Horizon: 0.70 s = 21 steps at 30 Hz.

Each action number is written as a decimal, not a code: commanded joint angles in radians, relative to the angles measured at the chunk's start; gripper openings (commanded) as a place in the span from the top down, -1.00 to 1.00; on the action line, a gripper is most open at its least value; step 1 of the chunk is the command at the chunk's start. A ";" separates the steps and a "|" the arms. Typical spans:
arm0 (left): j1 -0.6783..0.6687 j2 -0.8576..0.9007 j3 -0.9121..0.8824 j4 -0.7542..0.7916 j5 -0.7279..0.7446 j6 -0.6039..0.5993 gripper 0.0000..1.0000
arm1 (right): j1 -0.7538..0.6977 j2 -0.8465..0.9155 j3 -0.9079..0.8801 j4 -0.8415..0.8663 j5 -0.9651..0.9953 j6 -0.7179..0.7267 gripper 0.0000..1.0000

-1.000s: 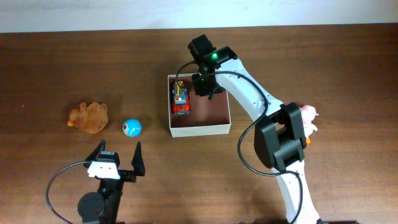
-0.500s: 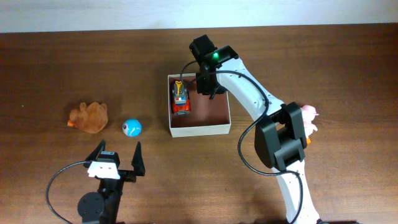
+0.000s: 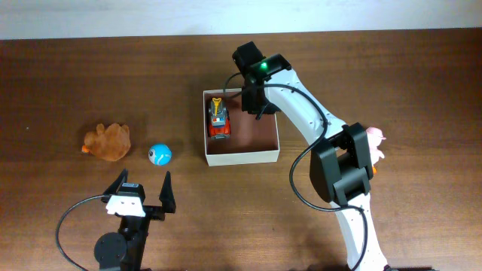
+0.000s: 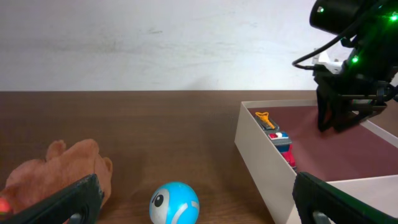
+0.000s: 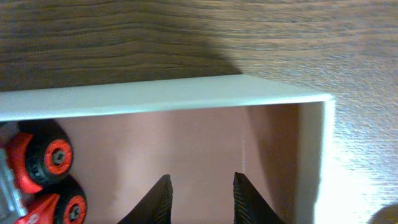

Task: Pack container
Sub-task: 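Withdraw right gripper from box toward the pink duck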

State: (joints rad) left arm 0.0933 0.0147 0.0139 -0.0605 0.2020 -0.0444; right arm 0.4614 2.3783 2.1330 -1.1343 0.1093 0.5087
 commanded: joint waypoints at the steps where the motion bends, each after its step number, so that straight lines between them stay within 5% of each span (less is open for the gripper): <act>1: 0.007 -0.009 -0.005 -0.002 -0.007 0.016 -0.99 | -0.024 0.016 0.008 -0.009 0.027 0.050 0.46; 14: 0.007 -0.009 -0.005 -0.002 -0.007 0.016 -0.99 | -0.032 0.016 0.008 -0.018 0.030 0.078 0.48; 21: 0.007 -0.009 -0.005 -0.002 -0.007 0.016 -0.99 | -0.030 -0.014 0.037 -0.021 -0.063 -0.070 0.45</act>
State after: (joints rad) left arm 0.0933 0.0147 0.0139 -0.0605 0.2020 -0.0441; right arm 0.4351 2.3783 2.1338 -1.1458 0.0998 0.5205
